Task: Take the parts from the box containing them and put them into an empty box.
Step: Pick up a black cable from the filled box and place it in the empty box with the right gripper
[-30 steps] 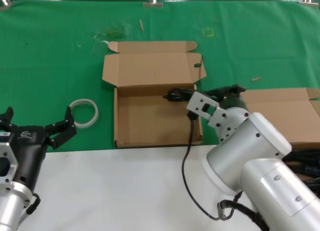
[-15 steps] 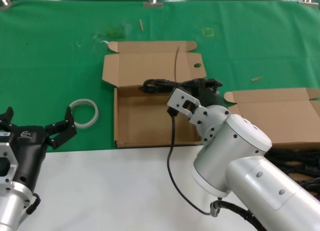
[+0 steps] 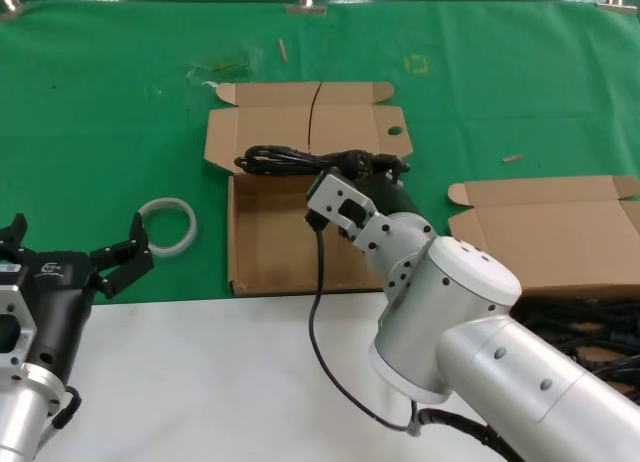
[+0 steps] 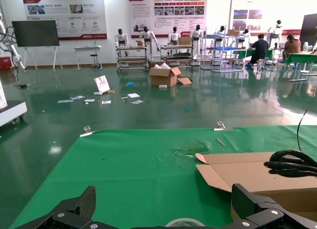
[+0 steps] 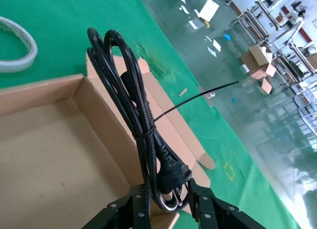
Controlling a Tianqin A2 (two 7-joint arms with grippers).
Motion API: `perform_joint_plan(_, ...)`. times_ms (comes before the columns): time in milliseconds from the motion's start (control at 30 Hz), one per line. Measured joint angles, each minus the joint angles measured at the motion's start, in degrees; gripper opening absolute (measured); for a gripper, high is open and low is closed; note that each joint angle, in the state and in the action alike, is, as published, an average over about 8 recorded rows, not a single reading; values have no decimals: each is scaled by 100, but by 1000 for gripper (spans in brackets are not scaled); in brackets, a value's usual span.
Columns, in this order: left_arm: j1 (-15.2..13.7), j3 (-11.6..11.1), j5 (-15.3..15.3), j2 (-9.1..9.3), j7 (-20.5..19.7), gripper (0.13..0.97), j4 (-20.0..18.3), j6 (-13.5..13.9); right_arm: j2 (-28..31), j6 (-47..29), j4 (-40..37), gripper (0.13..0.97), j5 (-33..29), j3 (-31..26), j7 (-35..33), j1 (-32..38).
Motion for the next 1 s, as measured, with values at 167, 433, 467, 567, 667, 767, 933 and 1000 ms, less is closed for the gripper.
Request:
perform_joint_plan(167, 0, 0, 0, 0, 0, 965, 0, 0, 3, 8, 127, 286, 0, 162, -53, -209)
perform_joint_plan(433, 0, 0, 0, 0, 0, 965, 0, 0, 13, 249, 642, 286, 0, 660, -523, -809)
perform_joint_plan(467, 0, 0, 0, 0, 0, 965, 0, 0, 15, 282, 716, 286, 0, 716, -581, -884)
perform_joint_plan(567, 0, 0, 0, 0, 0, 965, 0, 0, 19, 357, 907, 286, 0, 847, -715, -1070)
perform_joint_plan(667, 0, 0, 0, 0, 0, 965, 0, 0, 22, 396, 1041, 286, 0, 925, -791, -1188)
perform_joint_plan(767, 0, 0, 0, 0, 0, 965, 0, 0, 22, 414, 1131, 286, 0, 971, -828, -1258)
perform_joint_plan(933, 0, 0, 0, 0, 0, 965, 0, 0, 23, 426, 1240, 286, 0, 1032, -859, -1343)
perform_joint_plan(1000, 0, 0, 0, 0, 0, 965, 0, 0, 23, 428, 1270, 286, 0, 1047, -863, -1372)
